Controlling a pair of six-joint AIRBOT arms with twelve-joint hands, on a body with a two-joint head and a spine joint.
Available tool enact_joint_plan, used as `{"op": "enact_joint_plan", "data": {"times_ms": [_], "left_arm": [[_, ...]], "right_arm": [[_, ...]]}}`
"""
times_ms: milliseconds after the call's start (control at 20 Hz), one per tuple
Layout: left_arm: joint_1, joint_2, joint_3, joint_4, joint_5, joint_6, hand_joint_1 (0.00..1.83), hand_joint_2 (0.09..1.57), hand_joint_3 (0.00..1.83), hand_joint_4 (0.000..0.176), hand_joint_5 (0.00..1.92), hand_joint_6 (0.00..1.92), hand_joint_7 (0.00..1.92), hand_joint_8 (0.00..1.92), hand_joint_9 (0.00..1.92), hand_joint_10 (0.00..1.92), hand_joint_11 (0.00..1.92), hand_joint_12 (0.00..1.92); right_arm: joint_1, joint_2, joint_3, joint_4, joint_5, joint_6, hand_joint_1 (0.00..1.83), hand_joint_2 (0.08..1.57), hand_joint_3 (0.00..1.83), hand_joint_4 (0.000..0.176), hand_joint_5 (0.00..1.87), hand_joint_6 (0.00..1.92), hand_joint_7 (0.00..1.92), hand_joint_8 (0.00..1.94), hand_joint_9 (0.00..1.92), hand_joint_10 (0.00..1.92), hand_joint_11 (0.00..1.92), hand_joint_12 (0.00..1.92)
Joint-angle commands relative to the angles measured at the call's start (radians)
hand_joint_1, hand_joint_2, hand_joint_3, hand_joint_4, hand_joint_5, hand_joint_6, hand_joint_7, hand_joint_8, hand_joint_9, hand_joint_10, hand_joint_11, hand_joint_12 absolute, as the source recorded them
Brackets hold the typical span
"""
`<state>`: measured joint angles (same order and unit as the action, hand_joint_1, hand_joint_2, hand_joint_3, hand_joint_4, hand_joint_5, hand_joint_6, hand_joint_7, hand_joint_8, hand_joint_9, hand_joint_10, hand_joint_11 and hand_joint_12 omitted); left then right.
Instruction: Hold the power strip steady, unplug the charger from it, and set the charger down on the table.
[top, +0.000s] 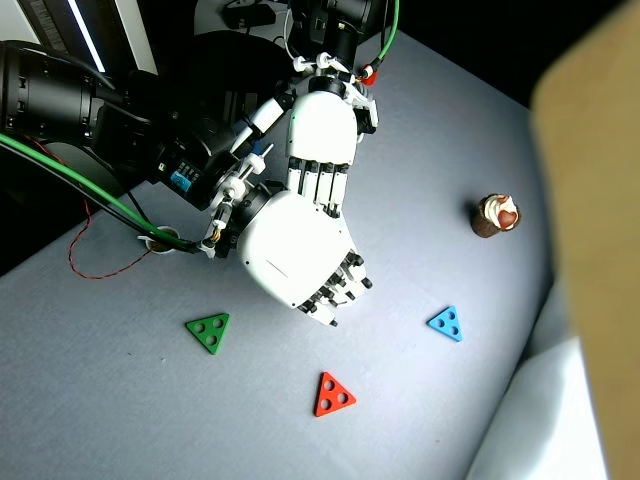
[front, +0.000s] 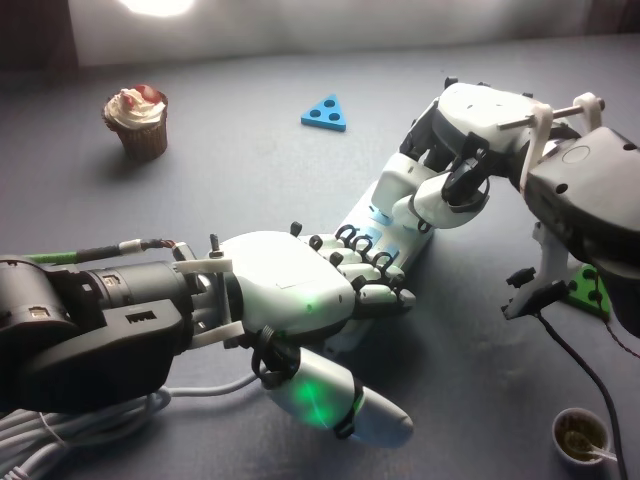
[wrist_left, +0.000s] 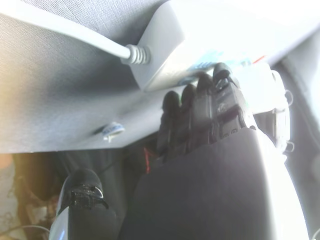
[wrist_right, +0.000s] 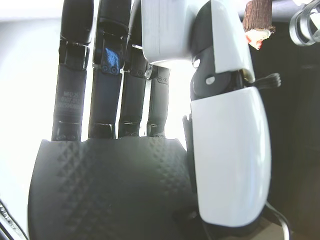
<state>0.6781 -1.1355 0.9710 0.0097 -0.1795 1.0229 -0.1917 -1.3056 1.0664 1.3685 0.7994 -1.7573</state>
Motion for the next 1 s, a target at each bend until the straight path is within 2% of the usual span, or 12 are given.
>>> {"op": "enact_joint_plan", "data": {"times_ms": [0, 300, 500, 650, 850, 950], "left_arm": [[0.002, -0.004, -0.001, -0.004, -0.041, -0.007, 0.0, 0.97, 0.0, 0.0, 0.16, 0.01, 0.14, 0.01, 0.11, 0.01, 0.09, 0.01], [0.002, -0.005, 0.002, -0.004, -0.046, -0.016, 0.0, 0.97, 0.0, 0.0, 0.15, 0.01, 0.13, 0.01, 0.12, 0.01, 0.1, 0.02], [0.002, -0.003, 0.001, -0.004, -0.049, -0.021, 0.0, 0.98, 0.0, 0.0, 0.15, 0.0, 0.11, 0.0, 0.1, 0.0, 0.09, 0.02], [0.0, -0.002, 0.001, -0.004, -0.053, -0.024, 0.0, 0.98, 0.0, 0.0, 0.16, 0.01, 0.13, 0.01, 0.12, 0.01, 0.11, 0.02], [-0.002, 0.004, -0.001, -0.004, -0.055, -0.025, 0.0, 0.98, 0.0, 0.0, 0.17, 0.01, 0.15, 0.01, 0.13, 0.01, 0.12, 0.03], [-0.006, 0.004, 0.0, -0.004, -0.055, -0.025, 0.0, 0.97, 0.0, 0.0, 0.16, 0.0, 0.13, 0.0, 0.12, 0.0, 0.1, 0.02]], "right_arm": [[0.018, 0.014, 0.0, -0.075, 0.032, 0.011, 1.24, 1.06, 0.0, 0.031, 1.06, 0.87, 1.15, 0.67, 1.23, 0.0, 0.74, 0.93], [0.05, 0.046, -0.001, -0.098, 0.032, 0.015, 1.25, 1.05, 0.0, 0.029, 1.07, 0.84, 1.18, 0.63, 1.24, 0.0, 0.78, 0.85], [0.052, 0.094, -0.036, -0.214, 0.039, 0.015, 1.25, 1.05, 0.0, 0.025, 1.07, 0.85, 1.2, 0.6, 1.25, 0.0, 0.8, 0.83], [0.035, 0.154, -0.075, -0.368, 0.039, 0.001, 1.25, 1.05, 0.0, 0.023, 1.06, 0.86, 1.21, 0.58, 1.25, 0.0, 0.81, 0.83], [0.032, 0.213, -0.083, -0.454, -0.053, -0.062, 1.25, 1.04, 0.0, 0.03, 1.1, 0.8, 1.23, 0.54, 1.24, 0.0, 0.79, 0.84], [0.032, 0.231, -0.09, -0.612, -0.114, -0.064, 1.25, 1.04, 0.0, 0.024, 1.1, 0.8, 1.26, 0.49, 1.25, 0.0, 0.8, 0.86]]}}
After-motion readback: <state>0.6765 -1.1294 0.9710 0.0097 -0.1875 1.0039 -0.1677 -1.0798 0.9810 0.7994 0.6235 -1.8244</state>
